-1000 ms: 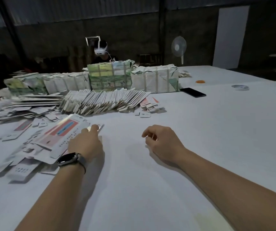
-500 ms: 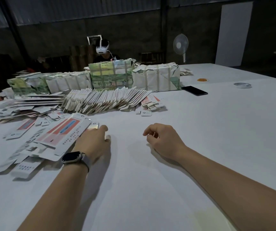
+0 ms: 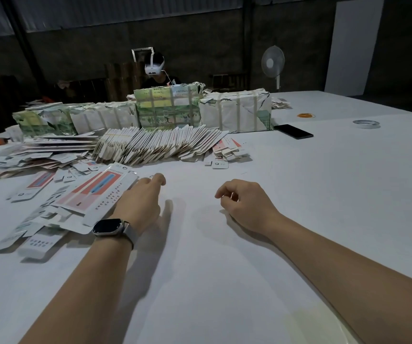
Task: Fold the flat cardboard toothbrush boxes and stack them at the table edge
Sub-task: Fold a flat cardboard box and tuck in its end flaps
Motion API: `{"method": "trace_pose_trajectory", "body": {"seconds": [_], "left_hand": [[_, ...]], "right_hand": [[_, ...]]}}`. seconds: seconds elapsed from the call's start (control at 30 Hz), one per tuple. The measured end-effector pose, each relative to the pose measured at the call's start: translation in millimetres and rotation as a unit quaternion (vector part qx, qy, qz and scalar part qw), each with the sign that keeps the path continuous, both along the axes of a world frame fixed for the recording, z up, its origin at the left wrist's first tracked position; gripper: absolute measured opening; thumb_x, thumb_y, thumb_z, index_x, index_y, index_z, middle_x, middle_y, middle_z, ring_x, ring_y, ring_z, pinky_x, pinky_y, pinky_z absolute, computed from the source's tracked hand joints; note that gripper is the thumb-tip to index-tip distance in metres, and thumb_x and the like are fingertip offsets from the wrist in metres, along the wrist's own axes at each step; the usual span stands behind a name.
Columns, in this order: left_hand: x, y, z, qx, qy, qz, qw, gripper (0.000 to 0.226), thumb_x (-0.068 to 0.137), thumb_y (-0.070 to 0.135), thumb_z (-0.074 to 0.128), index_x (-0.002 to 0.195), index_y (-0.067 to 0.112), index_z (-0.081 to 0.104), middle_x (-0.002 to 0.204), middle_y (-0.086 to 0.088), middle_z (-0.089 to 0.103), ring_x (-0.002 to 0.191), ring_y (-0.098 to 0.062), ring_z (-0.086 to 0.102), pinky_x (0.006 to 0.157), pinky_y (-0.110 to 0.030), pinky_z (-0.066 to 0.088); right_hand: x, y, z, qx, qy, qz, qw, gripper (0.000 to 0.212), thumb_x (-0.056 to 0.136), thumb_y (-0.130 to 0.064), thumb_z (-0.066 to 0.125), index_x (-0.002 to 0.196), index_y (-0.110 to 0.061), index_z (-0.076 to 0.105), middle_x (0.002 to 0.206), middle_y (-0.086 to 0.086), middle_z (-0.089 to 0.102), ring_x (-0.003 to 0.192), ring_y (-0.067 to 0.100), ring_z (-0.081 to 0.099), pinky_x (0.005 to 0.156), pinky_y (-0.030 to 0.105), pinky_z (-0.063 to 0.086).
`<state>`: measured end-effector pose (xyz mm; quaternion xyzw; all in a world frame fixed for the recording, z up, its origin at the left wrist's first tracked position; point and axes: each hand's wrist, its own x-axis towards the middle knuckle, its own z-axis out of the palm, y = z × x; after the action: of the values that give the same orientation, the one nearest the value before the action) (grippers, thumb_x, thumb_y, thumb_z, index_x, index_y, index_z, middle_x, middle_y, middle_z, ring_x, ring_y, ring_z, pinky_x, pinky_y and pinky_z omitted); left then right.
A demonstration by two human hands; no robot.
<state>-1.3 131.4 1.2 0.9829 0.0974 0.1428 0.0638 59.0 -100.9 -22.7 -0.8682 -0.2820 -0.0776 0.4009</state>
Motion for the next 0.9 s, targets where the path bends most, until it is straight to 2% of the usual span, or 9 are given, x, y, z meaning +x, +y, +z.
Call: {"method": "trace_pose_trajectory", "body": {"seconds": [0.17,0.27,0.4,0.47,0.57,0.67,0.73,0.8,0.9], "left_hand": [[-2.7,-12.4,9.5,0.009,-0.052,0.007,0.999,0.058,0.085,-0.013,0.045,0.133,0.018,0.045,0.127,-0.011,0.055,0.105,-0.035,0.055,0.071,-0.037,0.039],[-5.5,-22.1,18.4,0.014,-0.092,-0.002,0.996,0.056,0.083,-0.014,0.046,0.130,0.017,0.049,0.124,-0.010,0.057,0.098,-0.035,0.056,0.067,-0.040,0.043],[-7.2,-28.1,29.5,0.019,-0.121,-0.018,0.992,0.049,0.080,-0.015,0.058,0.119,0.015,0.059,0.114,-0.007,0.063,0.088,-0.022,0.044,0.056,-0.032,0.028],[-8.2,-27.7,30.9,0.022,-0.117,-0.022,0.993,0.045,0.081,-0.012,0.063,0.117,0.015,0.061,0.114,-0.007,0.064,0.090,-0.023,0.047,0.060,-0.033,0.034],[-10.9,-28.0,29.7,0.029,-0.073,-0.011,0.997,0.046,0.087,-0.006,0.058,0.126,0.019,0.053,0.113,-0.011,0.067,0.096,-0.032,0.057,0.067,-0.040,0.047],[-14.6,-29.9,29.9,0.032,-0.085,0.021,0.996,0.053,0.089,-0.001,0.057,0.133,0.027,0.047,0.106,-0.012,0.068,0.082,-0.034,0.057,0.053,-0.035,0.041],[-15.4,-31.3,34.9,-0.051,-0.160,0.002,0.986,0.052,0.090,-0.001,0.058,0.132,0.029,0.051,0.103,-0.010,0.071,0.074,-0.030,0.061,0.046,-0.030,0.044],[-15.4,-36.7,41.8,-0.218,-0.215,-0.042,0.951,0.049,0.092,0.000,0.061,0.130,0.029,0.053,0.097,0.003,0.071,0.073,-0.016,0.068,0.043,-0.019,0.048],[-18.6,-52.2,49.3,-0.485,-0.230,-0.097,0.838,0.043,0.094,0.004,0.066,0.129,0.026,0.055,0.092,0.000,0.072,0.077,-0.012,0.074,0.053,-0.021,0.054]], "right_hand": [[1.2,0.4,0.6,-0.005,-0.005,0.001,1.000,0.021,0.087,-0.015,0.059,0.083,-0.035,0.063,0.078,-0.017,0.061,0.076,0.002,0.055,0.078,0.030,0.046],[1.1,0.8,1.1,-0.006,-0.007,0.001,1.000,0.020,0.088,-0.015,0.058,0.085,-0.034,0.063,0.078,-0.018,0.060,0.076,0.001,0.055,0.078,0.030,0.046],[-0.4,0.7,1.6,0.000,-0.006,0.003,1.000,0.020,0.088,-0.014,0.059,0.086,-0.034,0.063,0.076,-0.018,0.059,0.074,0.001,0.054,0.078,0.030,0.046],[-1.0,0.8,1.7,-0.002,-0.008,0.002,1.000,0.020,0.088,-0.015,0.059,0.088,-0.035,0.062,0.076,-0.018,0.059,0.074,0.001,0.054,0.078,0.031,0.047],[-0.2,0.9,1.3,-0.007,-0.006,-0.002,1.000,0.019,0.088,-0.016,0.059,0.091,-0.034,0.064,0.076,-0.018,0.059,0.074,0.002,0.054,0.080,0.031,0.048],[1.5,1.0,0.2,-0.004,-0.006,-0.005,1.000,0.018,0.089,-0.017,0.060,0.098,-0.031,0.068,0.077,-0.018,0.059,0.074,0.003,0.055,0.082,0.033,0.050],[2.4,1.6,-0.2,0.015,-0.001,-0.002,1.000,0.016,0.092,-0.020,0.060,0.102,-0.030,0.067,0.076,-0.017,0.060,0.072,0.003,0.055,0.083,0.034,0.050],[1.2,2.5,0.5,0.061,0.018,0.005,0.998,0.014,0.094,-0.029,0.060,0.106,-0.031,0.066,0.076,-0.014,0.062,0.073,0.008,0.058,0.084,0.036,0.050],[-3.0,2.5,5.7,0.188,0.101,0.043,0.976,0.022,0.092,-0.047,0.053,0.105,-0.033,0.063,0.080,-0.002,0.066,0.072,0.011,0.059,0.072,0.033,0.047]]}}
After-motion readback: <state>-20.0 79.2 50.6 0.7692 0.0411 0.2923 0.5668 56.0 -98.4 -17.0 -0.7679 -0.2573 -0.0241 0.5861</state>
